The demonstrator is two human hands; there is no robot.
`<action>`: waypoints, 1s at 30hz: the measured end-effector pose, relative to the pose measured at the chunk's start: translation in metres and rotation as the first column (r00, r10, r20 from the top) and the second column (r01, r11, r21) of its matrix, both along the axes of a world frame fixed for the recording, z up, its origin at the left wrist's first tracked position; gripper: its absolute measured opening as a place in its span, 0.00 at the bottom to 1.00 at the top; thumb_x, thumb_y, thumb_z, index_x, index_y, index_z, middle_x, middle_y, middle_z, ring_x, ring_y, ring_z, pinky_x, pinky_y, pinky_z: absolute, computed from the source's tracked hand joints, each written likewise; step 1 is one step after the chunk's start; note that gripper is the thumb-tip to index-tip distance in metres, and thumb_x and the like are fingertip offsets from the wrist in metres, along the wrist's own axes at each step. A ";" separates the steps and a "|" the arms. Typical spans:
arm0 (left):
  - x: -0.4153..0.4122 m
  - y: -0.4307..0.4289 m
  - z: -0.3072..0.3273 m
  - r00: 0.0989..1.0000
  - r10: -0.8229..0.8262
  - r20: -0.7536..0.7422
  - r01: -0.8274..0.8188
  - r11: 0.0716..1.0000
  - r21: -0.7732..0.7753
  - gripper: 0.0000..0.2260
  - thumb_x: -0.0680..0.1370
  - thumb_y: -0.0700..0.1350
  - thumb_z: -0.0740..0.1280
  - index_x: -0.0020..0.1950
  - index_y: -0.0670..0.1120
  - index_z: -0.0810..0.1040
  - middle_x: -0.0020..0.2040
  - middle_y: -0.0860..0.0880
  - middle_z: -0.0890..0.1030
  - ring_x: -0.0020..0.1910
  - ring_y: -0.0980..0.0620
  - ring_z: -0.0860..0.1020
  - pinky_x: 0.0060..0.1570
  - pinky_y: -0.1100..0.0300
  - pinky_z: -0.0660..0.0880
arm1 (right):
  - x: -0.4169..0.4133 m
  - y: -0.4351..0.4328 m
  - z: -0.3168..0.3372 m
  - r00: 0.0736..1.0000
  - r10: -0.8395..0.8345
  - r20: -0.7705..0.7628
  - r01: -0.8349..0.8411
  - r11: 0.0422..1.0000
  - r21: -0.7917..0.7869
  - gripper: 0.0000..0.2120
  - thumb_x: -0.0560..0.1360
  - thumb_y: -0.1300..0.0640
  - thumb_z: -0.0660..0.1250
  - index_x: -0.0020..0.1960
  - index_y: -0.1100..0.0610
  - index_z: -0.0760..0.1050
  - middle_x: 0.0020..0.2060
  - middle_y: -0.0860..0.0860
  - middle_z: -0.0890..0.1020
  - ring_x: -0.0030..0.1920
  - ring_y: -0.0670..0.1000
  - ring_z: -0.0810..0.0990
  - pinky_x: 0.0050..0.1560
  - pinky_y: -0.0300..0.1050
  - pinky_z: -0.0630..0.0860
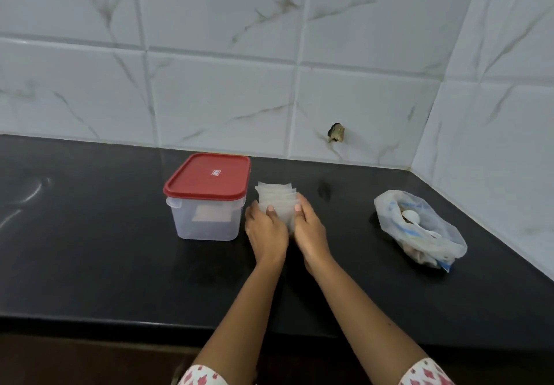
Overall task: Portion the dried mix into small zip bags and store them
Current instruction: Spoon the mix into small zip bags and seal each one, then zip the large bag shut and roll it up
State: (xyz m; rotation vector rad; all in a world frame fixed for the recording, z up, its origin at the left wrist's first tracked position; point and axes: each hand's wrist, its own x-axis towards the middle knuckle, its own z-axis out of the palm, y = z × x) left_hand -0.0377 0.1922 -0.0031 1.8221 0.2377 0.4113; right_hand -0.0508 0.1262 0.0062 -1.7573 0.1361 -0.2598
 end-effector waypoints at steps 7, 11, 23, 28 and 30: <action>0.014 0.007 0.004 0.990 -0.137 0.011 0.137 0.990 -0.029 0.17 0.83 0.46 0.51 0.71 0.44 0.63 0.64 0.42 0.74 0.61 0.44 0.74 0.60 0.49 0.72 | 0.010 0.004 0.000 1.000 -0.015 0.002 0.015 0.999 0.029 0.20 0.82 0.53 0.49 0.74 0.47 0.59 0.69 0.50 0.69 0.66 0.49 0.70 0.58 0.35 0.65; 0.023 0.008 0.003 0.987 -0.157 0.029 0.158 0.987 -0.028 0.16 0.83 0.45 0.51 0.69 0.44 0.64 0.63 0.43 0.74 0.59 0.46 0.75 0.56 0.54 0.72 | 0.018 0.006 0.000 1.000 -0.023 -0.010 0.023 0.999 0.042 0.20 0.82 0.52 0.49 0.74 0.47 0.59 0.70 0.50 0.68 0.67 0.49 0.69 0.62 0.37 0.65; 0.006 -0.029 0.026 0.984 -0.048 0.169 -0.039 0.878 0.477 0.27 0.79 0.44 0.58 0.76 0.39 0.52 0.77 0.41 0.52 0.77 0.45 0.48 0.74 0.54 0.45 | 0.003 -0.077 0.045 0.970 -0.196 0.147 0.223 0.954 -0.201 0.19 0.82 0.53 0.52 0.71 0.51 0.65 0.70 0.49 0.69 0.69 0.49 0.67 0.60 0.35 0.60; -0.006 -0.097 0.046 0.898 -0.360 0.252 0.202 0.847 0.491 0.17 0.80 0.41 0.57 0.69 0.41 0.69 0.69 0.43 0.70 0.68 0.45 0.67 0.65 0.57 0.63 | -0.009 -0.144 0.068 0.923 -0.323 0.212 0.373 0.885 -0.278 0.17 0.81 0.57 0.53 0.67 0.53 0.71 0.64 0.50 0.75 0.65 0.50 0.71 0.61 0.39 0.65; -0.012 -0.128 0.052 0.873 -0.428 0.235 0.273 0.827 0.491 0.16 0.79 0.40 0.56 0.66 0.42 0.72 0.64 0.44 0.74 0.63 0.47 0.72 0.58 0.58 0.68 | -0.016 -0.167 0.073 0.900 -0.371 0.230 0.430 0.844 -0.320 0.16 0.80 0.59 0.54 0.63 0.54 0.74 0.61 0.51 0.78 0.59 0.50 0.75 0.57 0.41 0.70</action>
